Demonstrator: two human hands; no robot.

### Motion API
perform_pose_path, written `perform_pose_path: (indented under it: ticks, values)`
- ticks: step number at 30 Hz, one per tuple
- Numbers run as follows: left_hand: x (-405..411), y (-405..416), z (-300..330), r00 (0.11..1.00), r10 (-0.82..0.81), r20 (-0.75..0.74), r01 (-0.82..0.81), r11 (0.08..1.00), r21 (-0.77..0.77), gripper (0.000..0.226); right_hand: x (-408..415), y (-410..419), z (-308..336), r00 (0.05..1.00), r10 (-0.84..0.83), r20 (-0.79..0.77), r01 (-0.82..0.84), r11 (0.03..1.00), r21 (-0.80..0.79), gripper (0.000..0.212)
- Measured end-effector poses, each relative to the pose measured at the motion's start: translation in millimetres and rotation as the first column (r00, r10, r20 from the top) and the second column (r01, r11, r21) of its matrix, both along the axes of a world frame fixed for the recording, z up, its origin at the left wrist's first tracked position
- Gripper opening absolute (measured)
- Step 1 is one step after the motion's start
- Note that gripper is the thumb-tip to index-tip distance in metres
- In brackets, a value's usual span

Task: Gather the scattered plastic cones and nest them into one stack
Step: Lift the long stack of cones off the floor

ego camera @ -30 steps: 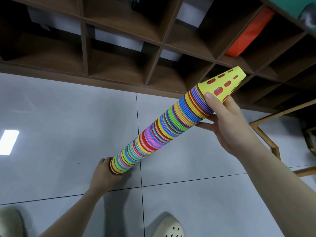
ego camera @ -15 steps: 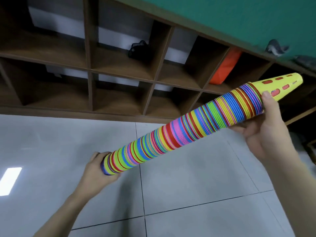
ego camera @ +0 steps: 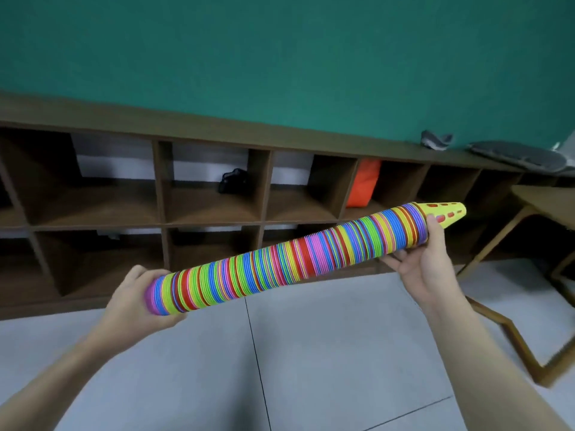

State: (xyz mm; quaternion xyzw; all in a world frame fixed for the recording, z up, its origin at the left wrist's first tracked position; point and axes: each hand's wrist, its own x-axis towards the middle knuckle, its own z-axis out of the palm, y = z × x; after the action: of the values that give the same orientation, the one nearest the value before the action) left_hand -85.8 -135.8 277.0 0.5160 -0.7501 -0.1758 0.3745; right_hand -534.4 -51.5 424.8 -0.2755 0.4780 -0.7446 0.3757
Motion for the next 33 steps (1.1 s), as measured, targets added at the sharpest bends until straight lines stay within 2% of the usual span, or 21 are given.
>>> perform_pose_path:
  ticks: [4,8,13,16,18,24,26,30,33]
  values:
    - [33,-10,87,0.994,0.021,0.103,-0.011,0.995,-0.102,0.075,14,1,23,0.993,0.066,0.094,-0.058,0.995,-0.085,0.062]
    - [70,3,155,0.986,-0.011,0.164,0.045,0.978,-0.202,0.072,34,12,60,0.983,0.14,0.119,-0.122,0.982,-0.147,0.063]
    - [116,42,222,0.984,0.031,0.178,0.025,0.953,-0.303,0.075,67,17,101,0.958,0.217,0.187,-0.174,0.959,-0.222,0.067]
    - [144,55,253,0.981,0.071,0.181,-0.004,0.938,-0.346,0.077,91,10,120,0.949,0.254,0.185,-0.206,0.948,-0.244,0.08]
    - [161,55,268,0.974,0.102,0.201,-0.026,0.936,-0.35,0.082,106,0,128,0.942,0.271,0.198,-0.218,0.943,-0.253,0.086]
    - [203,25,289,0.947,0.168,0.275,-0.066,0.937,-0.343,0.086,144,-59,137,0.907,0.343,0.246,-0.275,0.923,-0.27,0.061]
    - [216,8,292,0.94,0.186,0.287,-0.083,0.938,-0.335,0.082,156,-85,142,0.896,0.369,0.246,-0.302,0.914,-0.272,0.054]
    - [238,-38,292,0.932,0.21,0.294,-0.112,0.942,-0.316,0.072,178,-150,149,0.895,0.389,0.217,-0.327,0.905,-0.271,0.059]
    - [249,-79,289,0.922,0.247,0.297,-0.152,0.939,-0.309,0.072,191,-206,147,0.889,0.398,0.228,-0.335,0.903,-0.27,0.053]
